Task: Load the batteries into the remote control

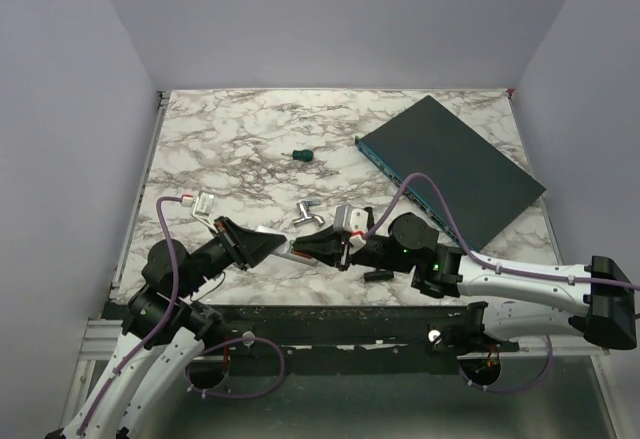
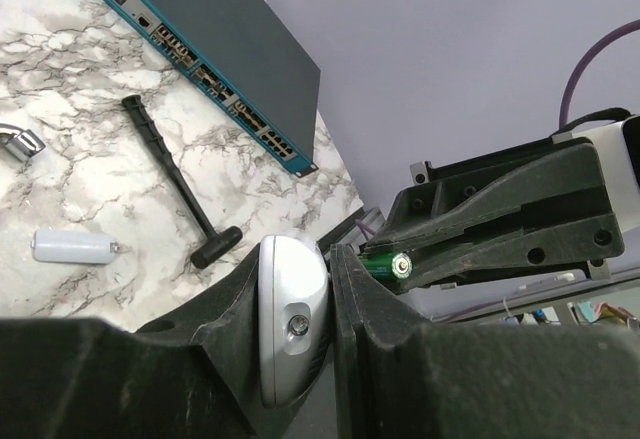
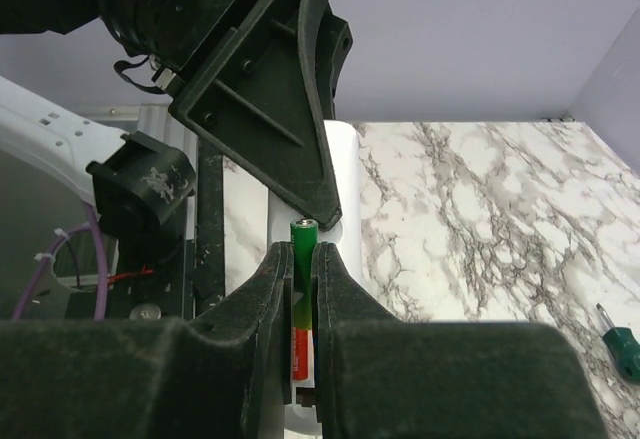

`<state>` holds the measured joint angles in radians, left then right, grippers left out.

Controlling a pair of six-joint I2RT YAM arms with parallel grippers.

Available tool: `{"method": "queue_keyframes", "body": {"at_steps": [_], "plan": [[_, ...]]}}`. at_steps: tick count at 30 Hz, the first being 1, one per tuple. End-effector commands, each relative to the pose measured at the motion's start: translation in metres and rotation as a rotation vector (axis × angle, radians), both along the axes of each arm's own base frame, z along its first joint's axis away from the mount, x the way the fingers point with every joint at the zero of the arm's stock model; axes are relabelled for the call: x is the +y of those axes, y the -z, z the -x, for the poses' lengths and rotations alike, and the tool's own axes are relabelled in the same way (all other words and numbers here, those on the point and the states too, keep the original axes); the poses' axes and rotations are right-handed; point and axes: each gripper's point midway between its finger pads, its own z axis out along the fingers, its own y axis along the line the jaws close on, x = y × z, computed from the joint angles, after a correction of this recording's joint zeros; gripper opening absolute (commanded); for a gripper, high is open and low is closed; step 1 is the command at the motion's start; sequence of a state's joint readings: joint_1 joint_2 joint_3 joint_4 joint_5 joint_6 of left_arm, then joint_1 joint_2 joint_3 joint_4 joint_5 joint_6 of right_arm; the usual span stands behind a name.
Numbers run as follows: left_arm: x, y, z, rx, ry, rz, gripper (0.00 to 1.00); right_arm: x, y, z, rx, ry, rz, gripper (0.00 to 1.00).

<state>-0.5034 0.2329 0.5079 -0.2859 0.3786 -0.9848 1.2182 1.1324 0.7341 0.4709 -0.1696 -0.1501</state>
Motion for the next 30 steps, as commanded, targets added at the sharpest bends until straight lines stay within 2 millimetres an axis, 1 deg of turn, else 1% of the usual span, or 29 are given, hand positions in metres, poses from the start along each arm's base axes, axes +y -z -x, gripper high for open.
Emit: {"method": "queue_keyframes", "body": {"at_steps": [1, 8, 15, 30], "plan": [[-0.002, -0.015, 0.009, -0.04, 0.04, 0.044, 0.0, 0.003, -0.017, -0.004, -0.043, 0.017, -0.038, 0.01], [-0.007, -0.024, 0.013, -0.042, 0.083, 0.076, 0.0, -0.001, -0.003, -0.004, -0.058, 0.021, -0.017, 0.01], [-0.013, -0.024, 0.017, -0.026, 0.127, 0.103, 0.0, -0.01, 0.0, -0.002, -0.077, 0.027, -0.015, 0.01], [-0.011, -0.028, 0.019, -0.031, 0.125, 0.121, 0.0, -0.012, 0.031, -0.011, -0.039, 0.073, 0.14, 0.01]]}}
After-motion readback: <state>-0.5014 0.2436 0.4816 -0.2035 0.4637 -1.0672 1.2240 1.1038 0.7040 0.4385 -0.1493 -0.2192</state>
